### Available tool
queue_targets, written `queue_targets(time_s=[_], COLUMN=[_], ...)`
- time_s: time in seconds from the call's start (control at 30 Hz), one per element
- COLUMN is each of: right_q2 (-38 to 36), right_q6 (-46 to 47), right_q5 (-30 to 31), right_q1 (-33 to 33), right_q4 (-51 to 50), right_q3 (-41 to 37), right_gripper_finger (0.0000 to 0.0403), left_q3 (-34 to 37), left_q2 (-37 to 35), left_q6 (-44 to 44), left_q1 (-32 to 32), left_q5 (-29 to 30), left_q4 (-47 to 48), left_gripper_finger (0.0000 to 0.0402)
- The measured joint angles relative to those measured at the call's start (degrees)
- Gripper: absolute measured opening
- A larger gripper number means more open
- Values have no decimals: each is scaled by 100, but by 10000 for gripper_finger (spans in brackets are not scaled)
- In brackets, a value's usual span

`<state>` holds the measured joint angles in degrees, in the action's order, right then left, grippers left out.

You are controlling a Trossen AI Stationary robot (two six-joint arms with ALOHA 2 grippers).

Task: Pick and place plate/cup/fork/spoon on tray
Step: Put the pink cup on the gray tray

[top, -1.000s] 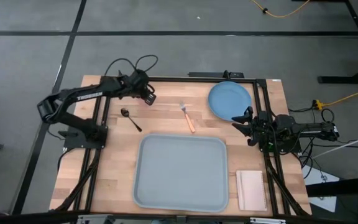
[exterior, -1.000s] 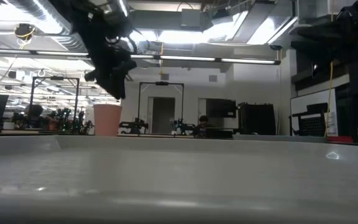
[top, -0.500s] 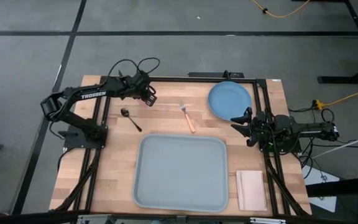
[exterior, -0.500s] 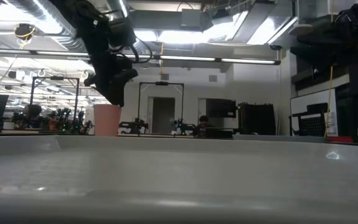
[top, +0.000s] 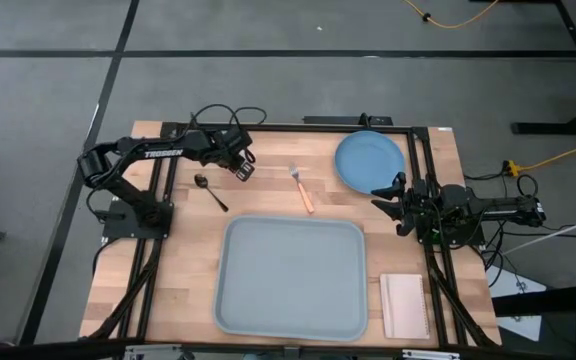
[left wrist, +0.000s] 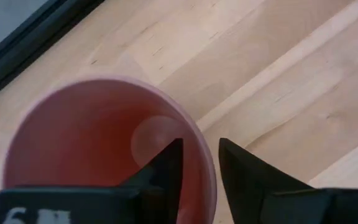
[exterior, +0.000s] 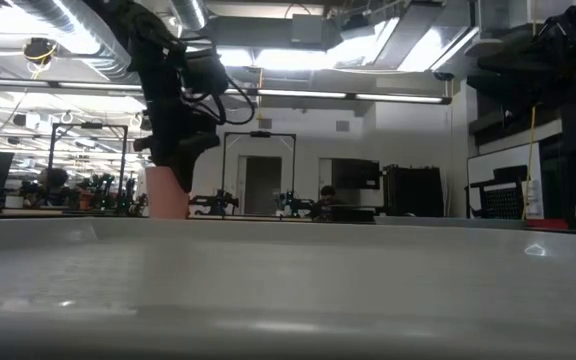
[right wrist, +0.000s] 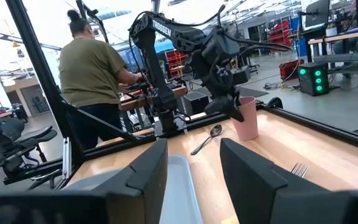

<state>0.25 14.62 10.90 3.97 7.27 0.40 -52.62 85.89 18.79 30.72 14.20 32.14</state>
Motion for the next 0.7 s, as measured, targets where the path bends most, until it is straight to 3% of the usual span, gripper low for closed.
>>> queue_targets(time_s=[0.13, 0.37, 0.53, 0.7], right_q2=[0, 0, 0, 0], right_q6=[-7, -10, 131, 151], right_q5=[0, 0, 0, 0], right_q1=[2, 2, 0, 0], right_q4=[2, 4, 7, 7], right_q3=[0, 0, 0, 0], right_gripper_finger=[153, 153, 153, 153], left_q3=[0, -185, -478, -540], left_q2=[-85, -786, -1328, -1427], left_q6=[-268, -232, 349, 1347], left_q1=[-132, -806, -1839, -3176], left_q5=[103, 51, -276, -294], left_q4=[-30, 16, 46, 182], left_gripper_finger=[18, 4, 2, 2])
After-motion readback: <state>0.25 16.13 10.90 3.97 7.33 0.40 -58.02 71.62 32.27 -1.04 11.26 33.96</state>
